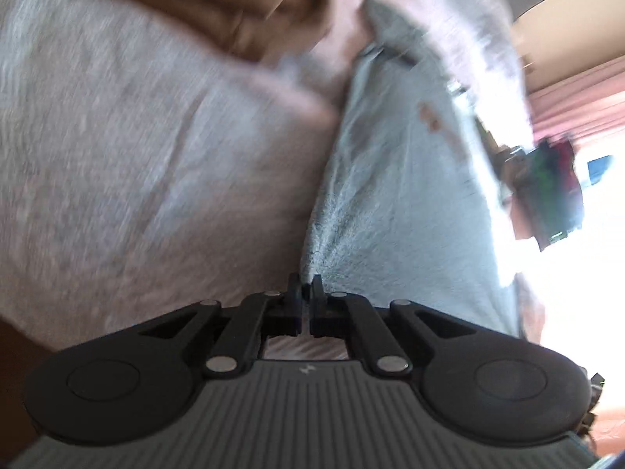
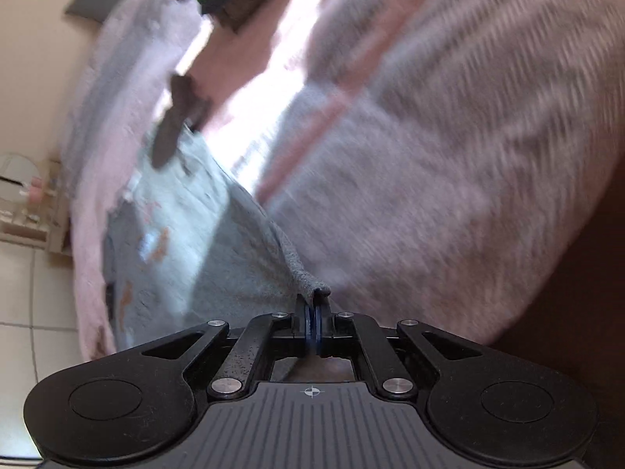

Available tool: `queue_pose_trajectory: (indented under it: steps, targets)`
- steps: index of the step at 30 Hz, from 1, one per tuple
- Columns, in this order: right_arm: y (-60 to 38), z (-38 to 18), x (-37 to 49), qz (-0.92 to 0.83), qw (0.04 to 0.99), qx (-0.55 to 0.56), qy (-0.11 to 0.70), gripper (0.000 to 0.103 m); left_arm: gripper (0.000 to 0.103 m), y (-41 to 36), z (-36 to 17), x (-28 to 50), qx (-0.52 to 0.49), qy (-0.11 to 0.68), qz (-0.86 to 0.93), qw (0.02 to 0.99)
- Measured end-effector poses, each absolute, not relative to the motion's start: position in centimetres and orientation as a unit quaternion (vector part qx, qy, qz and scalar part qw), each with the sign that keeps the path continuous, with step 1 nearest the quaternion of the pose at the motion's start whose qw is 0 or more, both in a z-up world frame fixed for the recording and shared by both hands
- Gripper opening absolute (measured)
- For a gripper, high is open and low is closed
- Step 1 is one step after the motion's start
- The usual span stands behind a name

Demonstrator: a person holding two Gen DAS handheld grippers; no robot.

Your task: Fold clothes

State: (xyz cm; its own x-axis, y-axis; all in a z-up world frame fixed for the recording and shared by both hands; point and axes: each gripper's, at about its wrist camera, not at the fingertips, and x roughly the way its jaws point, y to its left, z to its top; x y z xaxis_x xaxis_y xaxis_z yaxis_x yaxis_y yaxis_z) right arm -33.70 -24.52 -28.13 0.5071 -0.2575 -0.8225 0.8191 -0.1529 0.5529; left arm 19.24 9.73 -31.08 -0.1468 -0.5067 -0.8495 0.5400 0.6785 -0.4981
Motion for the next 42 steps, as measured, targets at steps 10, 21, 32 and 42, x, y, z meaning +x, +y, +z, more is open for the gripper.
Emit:
queue_pose_trajectory:
  steps: [10,21,32,42]
  targets:
    - [-28.8,-26.0,-34.3,-0.415,0.647,0.555,0.318,0.068,0.009,8.4,-26.4,20.1,0.080,0.611,-0.309,0.725]
    - [-50.8,-32.1,-27.5,-0.348,0.659,0.656,0.122,0.052,0.016,-11.0,-25.7,19.5,-0.026,0.577,-0.405,0.709]
    - [-58.7,-39.1,-19.5,-0.325,0.654,0.668,0.144,0.001,0.017,-16.3,-27.3,20.0,-0.024,0.596,-0.394,0.699]
    - [-49.9,-33.9,-21.6,-0.504,0.652,0.541,0.168,0.002,0.017,-19.1,-29.9,21.9,0.011,0.620,-0.386,0.683]
